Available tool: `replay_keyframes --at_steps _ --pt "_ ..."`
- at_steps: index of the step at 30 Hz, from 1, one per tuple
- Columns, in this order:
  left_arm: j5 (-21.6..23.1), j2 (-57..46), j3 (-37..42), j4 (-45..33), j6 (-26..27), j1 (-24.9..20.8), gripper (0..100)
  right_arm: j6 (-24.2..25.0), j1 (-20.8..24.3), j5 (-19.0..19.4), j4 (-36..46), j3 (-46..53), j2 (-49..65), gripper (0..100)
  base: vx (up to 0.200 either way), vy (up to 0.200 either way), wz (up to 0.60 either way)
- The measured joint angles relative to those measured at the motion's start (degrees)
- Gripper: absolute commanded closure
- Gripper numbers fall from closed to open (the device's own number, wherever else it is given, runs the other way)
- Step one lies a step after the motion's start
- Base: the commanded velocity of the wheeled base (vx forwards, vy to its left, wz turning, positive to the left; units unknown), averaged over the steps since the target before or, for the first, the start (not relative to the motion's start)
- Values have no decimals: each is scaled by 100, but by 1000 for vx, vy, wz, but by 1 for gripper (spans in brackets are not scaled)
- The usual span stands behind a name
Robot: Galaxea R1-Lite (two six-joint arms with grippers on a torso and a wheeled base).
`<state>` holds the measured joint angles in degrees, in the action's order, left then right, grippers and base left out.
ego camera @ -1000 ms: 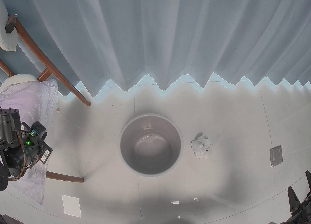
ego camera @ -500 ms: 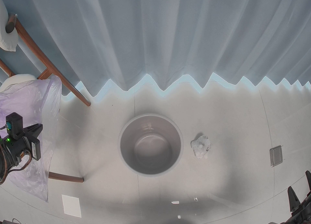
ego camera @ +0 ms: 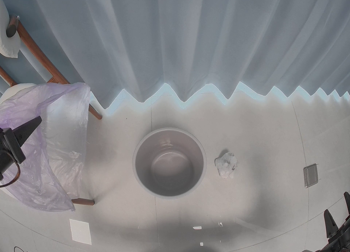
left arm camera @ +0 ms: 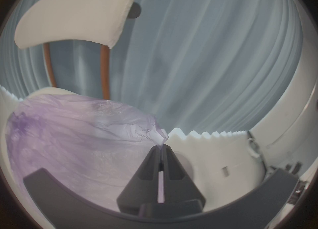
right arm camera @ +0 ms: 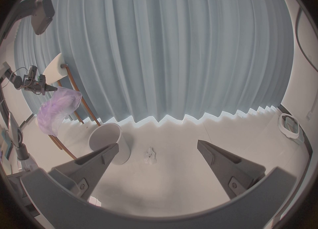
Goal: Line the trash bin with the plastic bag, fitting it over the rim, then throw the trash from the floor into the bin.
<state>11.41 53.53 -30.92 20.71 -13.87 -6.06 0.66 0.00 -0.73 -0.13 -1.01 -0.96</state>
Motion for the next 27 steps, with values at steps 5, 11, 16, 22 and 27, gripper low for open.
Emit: replay_keyframes --at_steps 5,11,16,22,27 --pt "1161 -218 -227 13 -800 -39 100 16 0 -5 -7 0 0 0 0 0 0" --pt "2387 -286 -747 44 -1448 -88 100 43 0 -11 -9 0 0 0 0 0 0" --pt "3174 -149 -1263 61 -1640 -155 100 67 0 -16 -11 0 0 0 0 0 0" --pt "3879 -12 -1488 52 -1675 -430 100 68 0 -16 -11 0 0 0 0 0 0" --pt "4281 33 -1527 44 -1686 -713 100 62 0 -16 -11 0 0 0 0 0 0"
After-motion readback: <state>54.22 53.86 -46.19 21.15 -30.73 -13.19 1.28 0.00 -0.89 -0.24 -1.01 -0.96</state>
